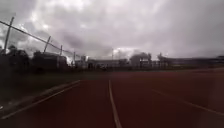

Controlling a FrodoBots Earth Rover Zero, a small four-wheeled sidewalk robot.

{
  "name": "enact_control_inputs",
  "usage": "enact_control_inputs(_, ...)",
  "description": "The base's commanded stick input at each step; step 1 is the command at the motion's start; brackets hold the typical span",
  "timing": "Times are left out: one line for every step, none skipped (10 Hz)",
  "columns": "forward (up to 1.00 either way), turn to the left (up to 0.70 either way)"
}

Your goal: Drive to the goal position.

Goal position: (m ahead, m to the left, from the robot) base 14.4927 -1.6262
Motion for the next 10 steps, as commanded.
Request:
enact_control_inputs(0.50,0.00)
enact_control_inputs(0.50,0.00)
enact_control_inputs(0.50,0.00)
enact_control_inputs(0.50,0.00)
enact_control_inputs(0.50,0.00)
enact_control_inputs(0.50,0.00)
enact_control_inputs(0.50,0.00)
enact_control_inputs(0.50,0.00)
enact_control_inputs(0.50,0.00)
enact_control_inputs(0.50,0.00)
